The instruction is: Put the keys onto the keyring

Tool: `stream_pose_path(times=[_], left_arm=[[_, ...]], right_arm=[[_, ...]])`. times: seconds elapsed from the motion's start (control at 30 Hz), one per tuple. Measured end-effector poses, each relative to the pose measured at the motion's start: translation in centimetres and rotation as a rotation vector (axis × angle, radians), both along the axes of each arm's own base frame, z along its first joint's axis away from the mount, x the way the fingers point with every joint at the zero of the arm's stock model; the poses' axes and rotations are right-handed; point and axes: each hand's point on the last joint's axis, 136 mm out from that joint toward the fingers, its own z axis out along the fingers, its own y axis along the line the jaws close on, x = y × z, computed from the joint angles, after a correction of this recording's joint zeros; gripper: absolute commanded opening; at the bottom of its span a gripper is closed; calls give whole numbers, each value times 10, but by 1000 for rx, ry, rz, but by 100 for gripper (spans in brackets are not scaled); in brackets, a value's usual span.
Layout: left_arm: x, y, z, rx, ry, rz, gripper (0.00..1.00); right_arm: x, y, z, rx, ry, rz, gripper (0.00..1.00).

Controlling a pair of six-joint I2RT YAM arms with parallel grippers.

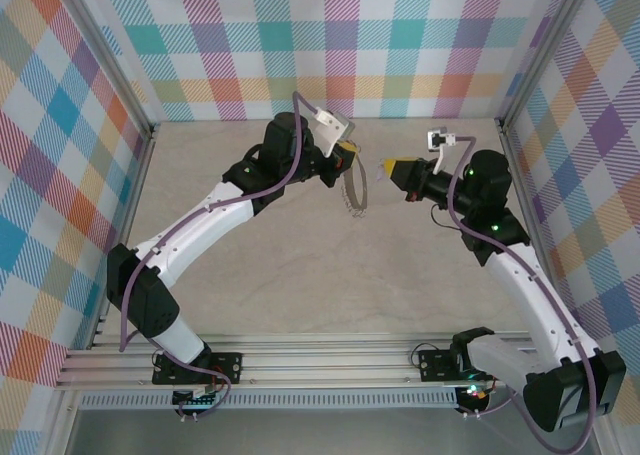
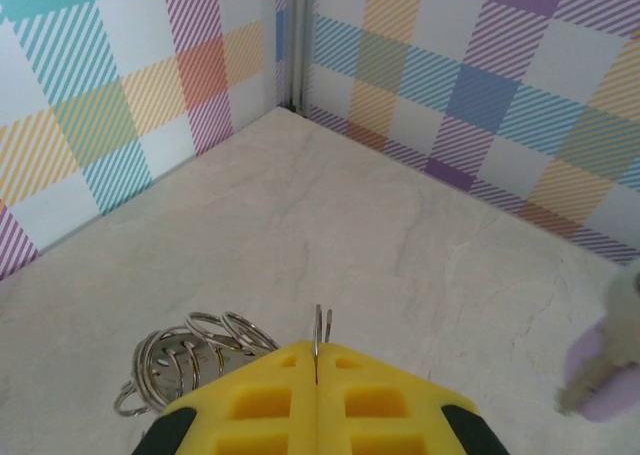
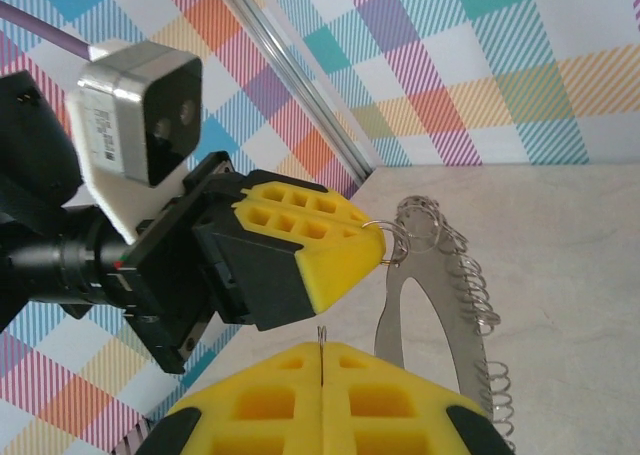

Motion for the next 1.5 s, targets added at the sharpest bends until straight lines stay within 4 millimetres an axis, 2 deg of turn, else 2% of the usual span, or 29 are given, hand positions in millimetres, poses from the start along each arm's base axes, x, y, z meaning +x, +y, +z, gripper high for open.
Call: stream_pose_path(times=[0.2, 0.37, 0.5, 0.73, 0.83, 1.27, 1.5], left_arm=[[-2, -2, 1, 11, -21, -26, 0], [-13, -6, 7, 6, -61, -96, 0], [-26, -6, 23, -25, -118, -151, 0], [-52, -4, 62, -91, -235, -247, 0], [-60, -4, 71, -107, -267, -282, 0], [-80, -15, 73, -106, -292, -377, 0], [-82, -18, 78, -105, -299, -388, 0]], right_arm=[[-5, -2, 7, -20, -41, -3, 0], [-5, -4, 15, -55, -94, -14, 0], [-4, -5, 19, -78, -131, -19, 0], [-7, -3, 20, -104, -172, 2, 0], [-9, -2, 23, -101, -190, 10, 0], [-20, 2, 43, -65, -269, 59, 0], [-24, 4, 52, -38, -293, 78, 0]])
